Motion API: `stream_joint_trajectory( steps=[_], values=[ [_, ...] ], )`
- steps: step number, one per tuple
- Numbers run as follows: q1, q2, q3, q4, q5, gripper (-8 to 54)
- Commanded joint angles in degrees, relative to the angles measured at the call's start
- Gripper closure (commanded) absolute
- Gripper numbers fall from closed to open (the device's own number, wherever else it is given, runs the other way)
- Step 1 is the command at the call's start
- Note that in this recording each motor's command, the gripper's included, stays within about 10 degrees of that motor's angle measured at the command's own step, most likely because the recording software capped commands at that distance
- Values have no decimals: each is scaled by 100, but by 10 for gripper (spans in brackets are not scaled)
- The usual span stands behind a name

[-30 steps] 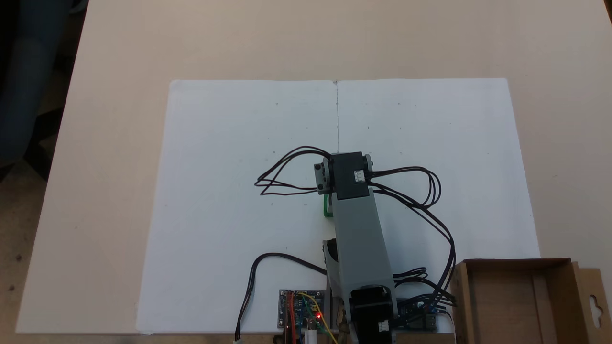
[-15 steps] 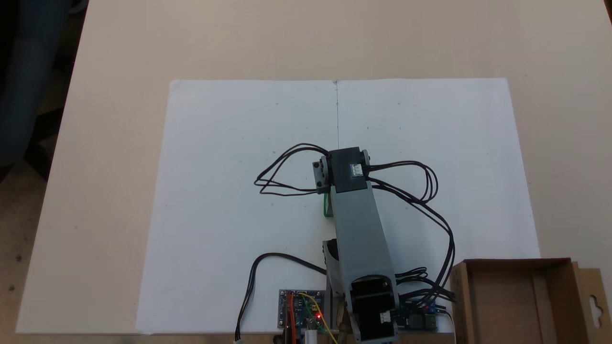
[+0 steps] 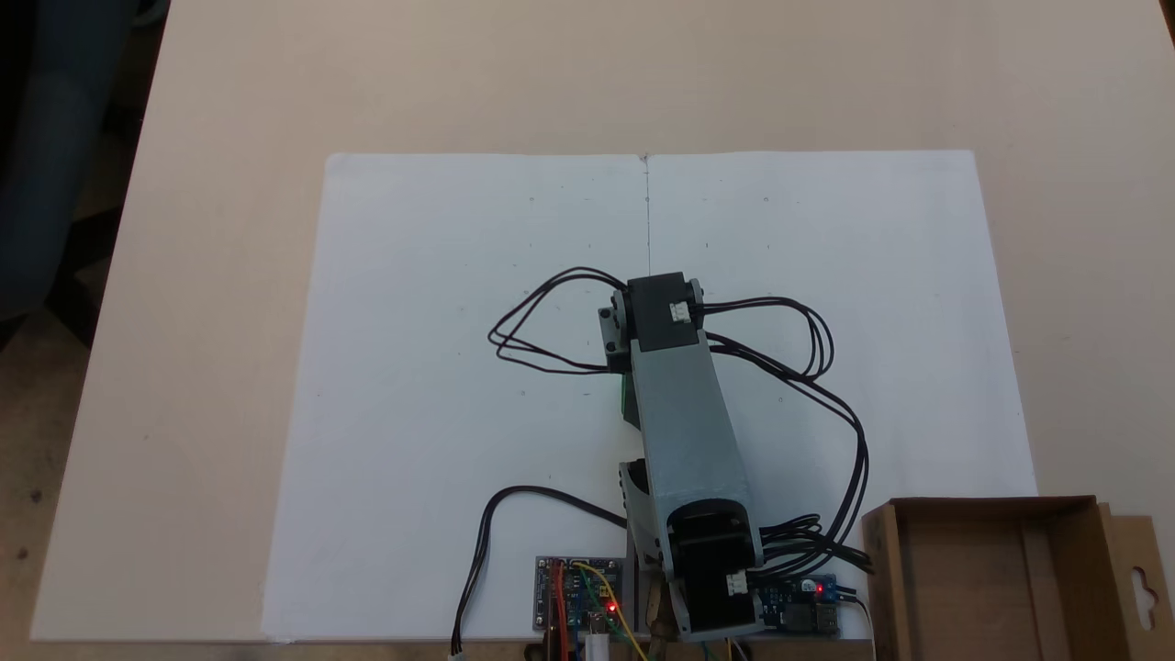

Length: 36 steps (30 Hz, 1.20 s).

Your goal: Grasp a green dice and put it in the bin.

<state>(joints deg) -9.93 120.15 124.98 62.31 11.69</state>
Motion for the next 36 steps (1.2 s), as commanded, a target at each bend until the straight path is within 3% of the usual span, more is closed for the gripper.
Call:
stream_joint_trajectory(
  steps=[1,36],
  values=[
    [-97,-44,0,264,571,22],
    [-501,-1318,387,-1230,1072,25]
  ],
)
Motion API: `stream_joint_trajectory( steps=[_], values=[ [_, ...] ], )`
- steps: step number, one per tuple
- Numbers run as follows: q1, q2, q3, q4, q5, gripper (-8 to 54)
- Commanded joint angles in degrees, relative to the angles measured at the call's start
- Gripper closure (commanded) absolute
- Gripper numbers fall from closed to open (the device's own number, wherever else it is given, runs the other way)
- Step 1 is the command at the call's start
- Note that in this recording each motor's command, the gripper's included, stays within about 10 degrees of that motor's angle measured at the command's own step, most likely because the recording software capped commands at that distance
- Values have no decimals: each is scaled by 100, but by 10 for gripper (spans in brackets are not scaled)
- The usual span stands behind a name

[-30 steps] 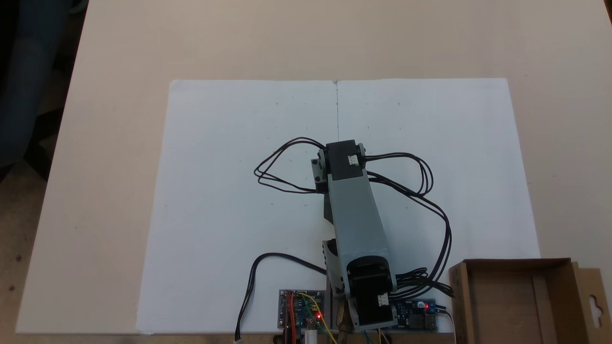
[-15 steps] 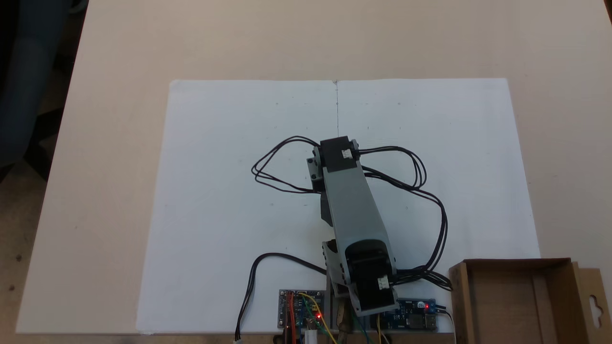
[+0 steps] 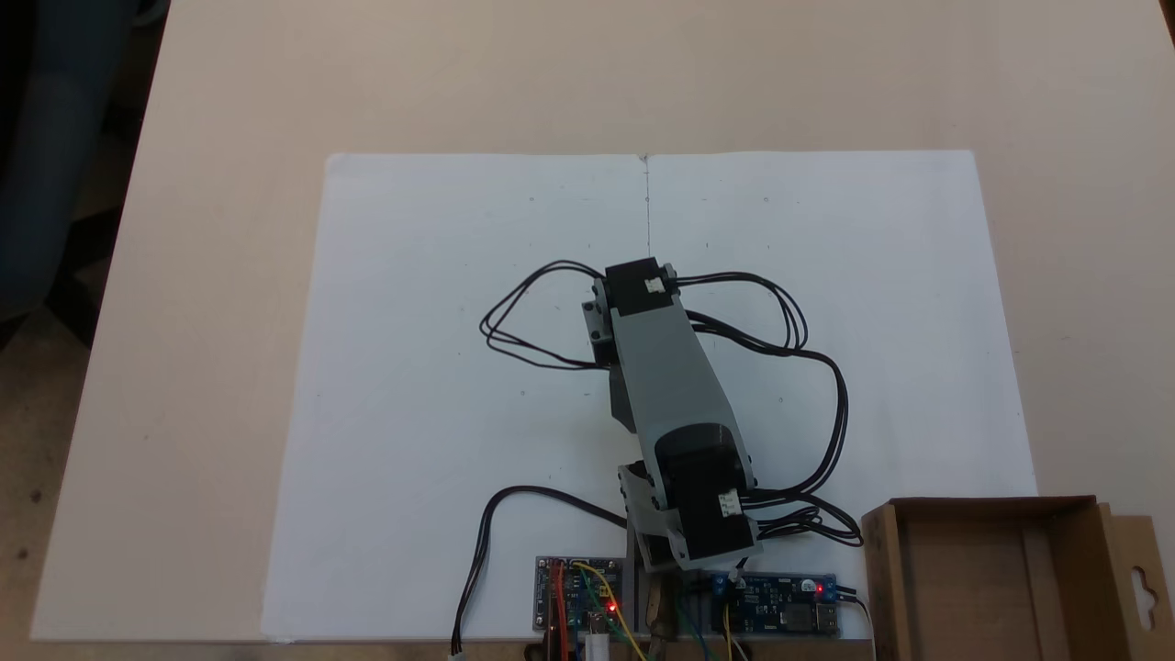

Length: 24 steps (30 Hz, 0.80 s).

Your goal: Grasp a green dice and put it in the bin.

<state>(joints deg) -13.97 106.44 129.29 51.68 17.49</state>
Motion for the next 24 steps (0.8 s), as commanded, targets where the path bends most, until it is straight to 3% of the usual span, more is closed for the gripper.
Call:
stream_joint_trajectory(
  steps=[1,24],
  values=[
    [-97,35,0,-211,492,24],
    [62,519,844,-1529,545,39]
  ],
)
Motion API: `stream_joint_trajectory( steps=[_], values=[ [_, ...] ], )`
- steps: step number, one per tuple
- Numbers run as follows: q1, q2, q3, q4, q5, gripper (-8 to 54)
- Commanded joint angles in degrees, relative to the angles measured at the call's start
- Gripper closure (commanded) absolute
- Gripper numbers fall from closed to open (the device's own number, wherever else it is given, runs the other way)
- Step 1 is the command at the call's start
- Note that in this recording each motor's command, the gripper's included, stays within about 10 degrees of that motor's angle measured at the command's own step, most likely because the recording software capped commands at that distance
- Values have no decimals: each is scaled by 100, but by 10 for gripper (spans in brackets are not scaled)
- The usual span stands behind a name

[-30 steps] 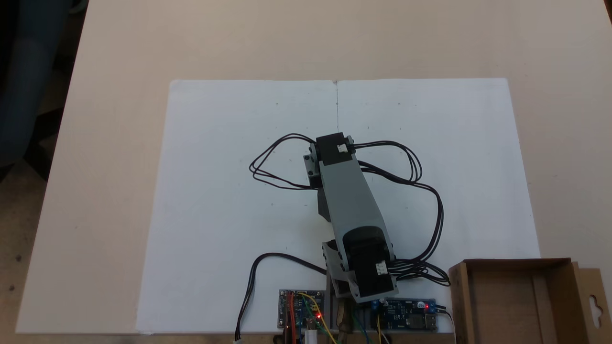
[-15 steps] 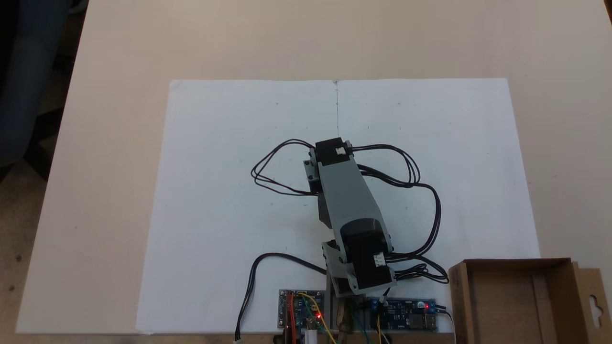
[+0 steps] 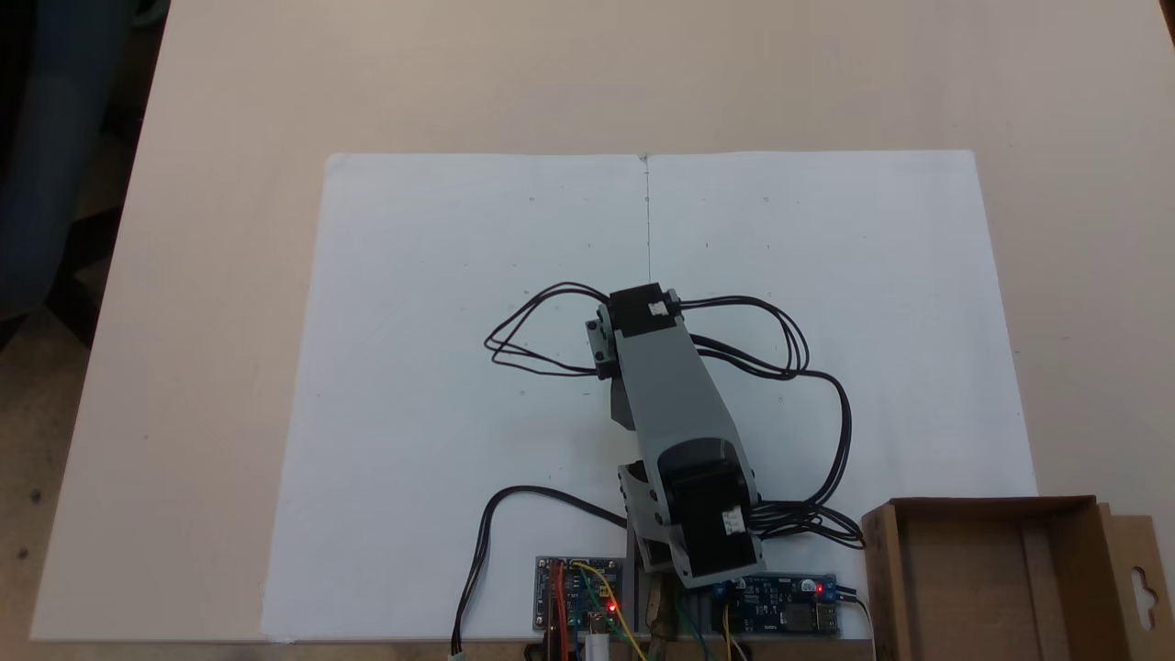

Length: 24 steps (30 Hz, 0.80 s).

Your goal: Grasp a green dice and put it in the bin.

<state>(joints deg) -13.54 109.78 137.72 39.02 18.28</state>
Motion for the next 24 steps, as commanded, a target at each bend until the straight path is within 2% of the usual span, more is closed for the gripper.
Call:
stream_joint_trajectory(
  steps=[1,20,24],
  values=[
    [44,202,26,-325,466,40],
    [325,202,290,-712,422,43],
    [264,193,378,-879,422,75]
  ],
)
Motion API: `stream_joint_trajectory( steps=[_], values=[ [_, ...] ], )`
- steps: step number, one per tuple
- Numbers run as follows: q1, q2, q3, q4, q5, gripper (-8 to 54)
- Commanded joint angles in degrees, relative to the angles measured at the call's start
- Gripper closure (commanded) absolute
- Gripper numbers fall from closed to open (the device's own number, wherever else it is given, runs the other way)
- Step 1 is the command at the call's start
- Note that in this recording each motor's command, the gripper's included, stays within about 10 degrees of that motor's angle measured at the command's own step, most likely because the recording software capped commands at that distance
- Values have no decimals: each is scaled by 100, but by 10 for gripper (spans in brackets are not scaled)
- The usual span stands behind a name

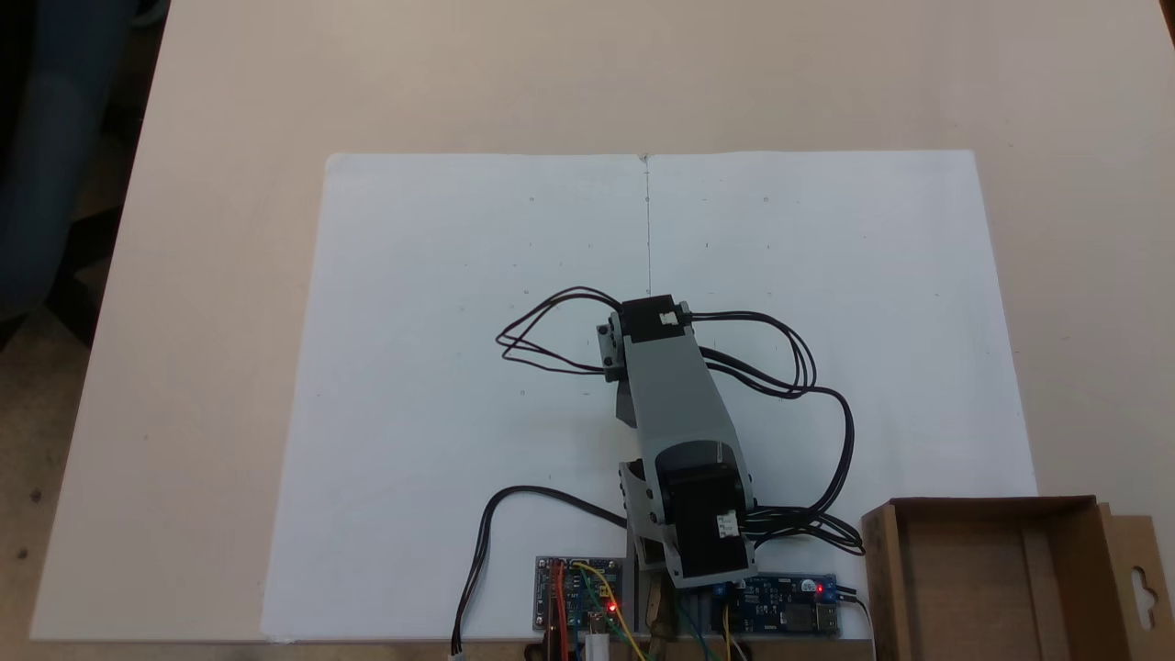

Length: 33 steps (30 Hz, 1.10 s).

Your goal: Grasp a green dice and put it in the bin.

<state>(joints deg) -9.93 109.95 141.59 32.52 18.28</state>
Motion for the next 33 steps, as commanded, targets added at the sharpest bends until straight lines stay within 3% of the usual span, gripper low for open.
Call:
stream_joint_trajectory(
  steps=[1,9,31,33],
  values=[
    [-105,185,-9,-237,422,75],
    [-167,193,70,-272,413,171],
    [-9,387,360,-844,413,178],
    [-9,466,404,-861,404,234]
  ],
)
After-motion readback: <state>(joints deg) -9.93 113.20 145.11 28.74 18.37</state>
